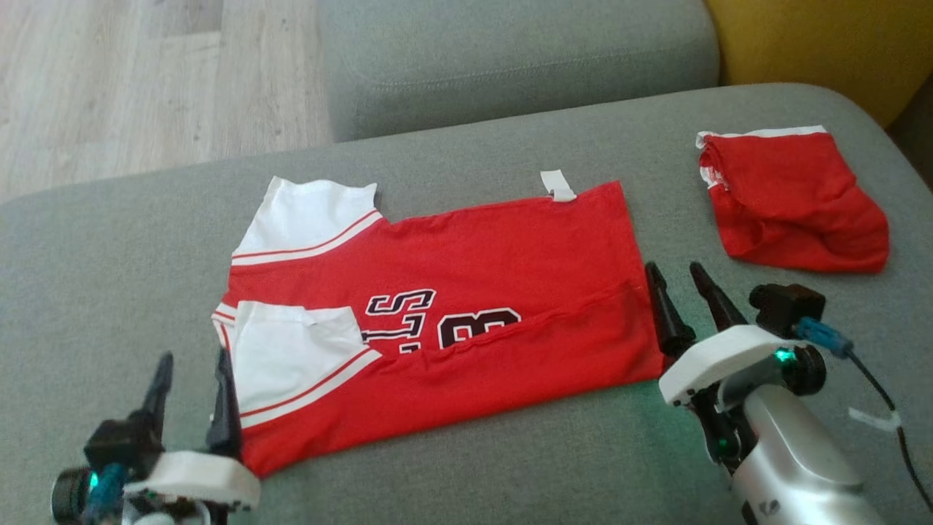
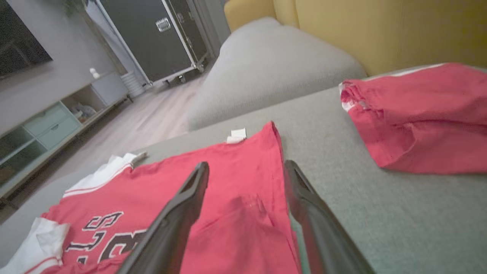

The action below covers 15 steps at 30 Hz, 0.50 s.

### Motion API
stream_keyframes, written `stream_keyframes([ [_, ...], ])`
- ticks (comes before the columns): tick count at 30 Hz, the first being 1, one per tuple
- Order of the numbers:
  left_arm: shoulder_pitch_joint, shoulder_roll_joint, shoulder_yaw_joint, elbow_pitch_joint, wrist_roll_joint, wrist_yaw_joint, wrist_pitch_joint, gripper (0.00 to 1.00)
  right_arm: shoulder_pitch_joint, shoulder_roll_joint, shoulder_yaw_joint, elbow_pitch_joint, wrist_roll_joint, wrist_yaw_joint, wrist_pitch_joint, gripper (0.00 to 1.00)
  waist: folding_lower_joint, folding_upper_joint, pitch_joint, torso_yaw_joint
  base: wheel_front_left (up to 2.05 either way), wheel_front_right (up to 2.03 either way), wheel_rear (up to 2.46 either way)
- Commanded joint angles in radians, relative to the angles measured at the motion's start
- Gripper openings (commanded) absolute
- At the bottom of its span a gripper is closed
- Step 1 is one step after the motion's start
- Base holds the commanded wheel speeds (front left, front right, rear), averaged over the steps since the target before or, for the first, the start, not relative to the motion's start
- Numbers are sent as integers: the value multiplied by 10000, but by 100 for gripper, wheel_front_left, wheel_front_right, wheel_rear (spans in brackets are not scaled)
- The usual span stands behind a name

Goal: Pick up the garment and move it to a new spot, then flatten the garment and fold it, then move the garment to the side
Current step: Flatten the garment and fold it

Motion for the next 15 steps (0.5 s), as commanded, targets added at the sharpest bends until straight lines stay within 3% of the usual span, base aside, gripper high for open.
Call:
stream_keyframes([
  [1, -727, 2, 508, -568, -93, 69, -783, 100, 46, 146, 7, -787, -242, -9, -536, 100, 0, -1, 152, -6, 0, 0, 0],
  [8, -939, -695, 1131, -1655, -204, -80, -1483, 100, 867, 518, -1123, -2960, -1687, -9, -899, 100, 0, -1, 667, -115, 0, 0, 0],
  [15, -1366, -824, 1240, -1693, 347, -528, -1490, 100, 1233, 643, -1414, -4218, -2079, -9, -904, 100, 0, -1, 1279, -212, 0, 0, 0],
])
